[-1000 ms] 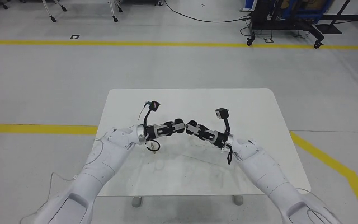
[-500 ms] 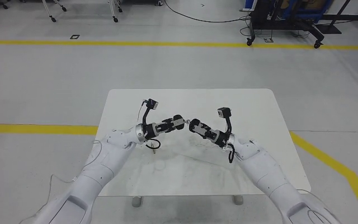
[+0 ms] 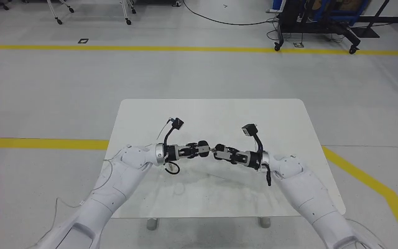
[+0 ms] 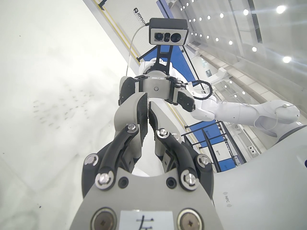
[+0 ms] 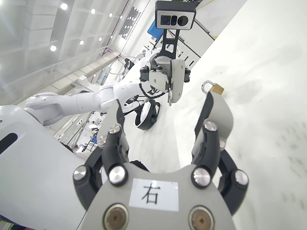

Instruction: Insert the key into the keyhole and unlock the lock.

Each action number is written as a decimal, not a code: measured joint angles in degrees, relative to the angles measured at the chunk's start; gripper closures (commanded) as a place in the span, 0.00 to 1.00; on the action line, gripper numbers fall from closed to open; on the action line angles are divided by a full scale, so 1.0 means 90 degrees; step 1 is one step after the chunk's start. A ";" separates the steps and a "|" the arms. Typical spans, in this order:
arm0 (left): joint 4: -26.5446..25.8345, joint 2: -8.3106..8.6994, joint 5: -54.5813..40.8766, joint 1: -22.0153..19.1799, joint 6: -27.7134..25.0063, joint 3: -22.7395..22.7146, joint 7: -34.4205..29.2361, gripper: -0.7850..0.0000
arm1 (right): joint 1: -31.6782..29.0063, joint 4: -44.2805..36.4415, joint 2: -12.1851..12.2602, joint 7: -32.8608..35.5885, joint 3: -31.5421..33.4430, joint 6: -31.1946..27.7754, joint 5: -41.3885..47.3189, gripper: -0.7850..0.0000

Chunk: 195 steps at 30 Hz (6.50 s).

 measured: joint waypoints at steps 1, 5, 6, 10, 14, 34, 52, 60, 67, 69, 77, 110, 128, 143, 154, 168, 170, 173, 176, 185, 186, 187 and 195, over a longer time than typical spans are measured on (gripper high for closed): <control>-0.0006 0.0003 -0.0010 0.0002 0.0010 -0.0008 -0.0034 1.00 | -0.0013 -0.0016 0.0003 0.0003 -0.0003 0.0034 0.0005 0.67; -0.0030 0.0015 -0.0025 0.0014 0.0028 -0.0040 -0.0138 1.00 | -0.0040 -0.0036 0.0004 0.0013 -0.0033 0.0095 0.0118 0.75; -0.0034 0.0017 -0.0025 0.0018 0.0025 -0.0048 -0.0140 1.00 | -0.0041 -0.0035 0.0004 0.0023 -0.0041 0.0097 0.0140 0.75; -0.0066 0.0016 -0.0002 0.0042 0.0025 -0.0063 -0.0116 1.00 | -0.0035 -0.0029 0.0003 0.0082 -0.0073 0.0102 0.0231 0.79; -0.0107 0.0012 0.0021 0.0065 0.0039 -0.0059 -0.0137 1.00 | -0.0017 -0.0005 0.0001 0.0111 -0.0100 0.0115 0.0292 0.83; -0.0204 0.0192 0.0574 0.0136 -0.0645 -0.0862 0.0835 0.00 | -0.0167 0.0291 0.0149 -0.0370 0.0503 -0.0548 0.0455 1.00; -0.4974 0.0899 0.8142 0.2626 0.4012 -0.2160 0.0760 0.02 | -0.0513 0.0514 0.0367 -0.0718 0.1401 -0.0887 0.0652 1.00; -0.4751 0.0837 0.8503 0.2668 0.4578 -0.1801 0.0569 0.22 | -0.0513 0.0514 0.0367 -0.0718 0.1401 -0.0887 0.0652 1.00; -0.4553 0.0785 0.8377 0.2640 0.4757 -0.1636 0.0512 0.42 | -0.0513 0.0514 0.0367 -0.0718 0.1401 -0.0887 0.0652 1.00; -0.4567 0.0781 0.8413 0.2649 0.4832 -0.1627 0.0478 0.46 | -0.0513 0.0514 0.0367 -0.0718 0.1401 -0.0887 0.0652 1.00; -0.4564 0.0775 0.8581 0.2639 0.4970 -0.1665 0.0486 0.53 | -0.0513 0.0514 0.0367 -0.0718 0.1401 -0.0887 0.0652 1.00; -0.3943 0.0631 0.7456 0.2460 0.4040 -0.1859 0.2145 1.00 | -0.0513 0.0514 0.0367 -0.0718 0.1401 -0.0887 0.0652 1.00; -0.2737 0.0243 0.3894 0.1760 0.3660 -0.1740 0.3458 1.00 | -0.0146 0.0566 0.0060 -0.1261 0.0531 -0.0456 0.0859 1.00; -0.0377 -0.0257 -0.0260 0.0422 0.4147 -0.1113 0.0995 1.00 | 0.1251 0.2366 -0.0828 -0.1958 -0.0742 -0.1332 0.1913 1.00; 0.0032 -0.0375 -0.0988 0.0159 0.4425 -0.1090 0.0912 1.00 | 0.1267 0.2417 -0.0919 -0.2078 -0.0743 -0.1309 0.1557 1.00; -0.0210 -0.0368 -0.0929 0.0343 0.5114 -0.1243 0.1704 1.00 | -0.0217 0.0153 -0.0358 -0.1523 0.0157 0.1453 0.1143 1.00; -0.0251 -0.0358 -0.0766 0.0365 0.4998 -0.1263 0.1872 1.00 | -0.0449 -0.0337 -0.0315 -0.1548 0.0325 0.1676 0.1120 1.00; -0.0249 -0.0358 -0.0798 0.0363 0.5011 -0.1261 0.1855 1.00 | -0.0345 -0.0117 -0.0322 -0.1545 0.0269 0.1600 0.1128 1.00; -0.0298 -0.0358 -0.0791 0.0400 0.5024 -0.1267 0.1906 1.00 | -0.0342 -0.0072 -0.0323 -0.1544 0.0269 0.1597 0.1129 1.00; -0.0585 -0.0408 -0.0895 0.0611 0.5130 -0.1294 0.2463 1.00 | -0.0627 -0.0897 -0.0429 -0.3128 -0.0243 0.2502 -0.0581 1.00; -0.0590 -0.0416 -0.0899 0.0613 0.5117 -0.1293 0.2508 1.00 | -0.0677 -0.0997 -0.0443 -0.3409 -0.0287 0.2591 -0.0833 1.00; -0.0595 -0.0422 -0.0877 0.0612 0.5091 -0.1291 0.2562 1.00 | -0.0736 -0.1099 -0.0459 -0.3611 -0.0330 0.2670 -0.1005 1.00; -0.0593 -0.0464 -0.0652 0.0614 0.4976 -0.1233 0.2777 1.00 | -0.0875 -0.1353 -0.0548 -0.4204 -0.0418 0.3099 -0.0871 1.00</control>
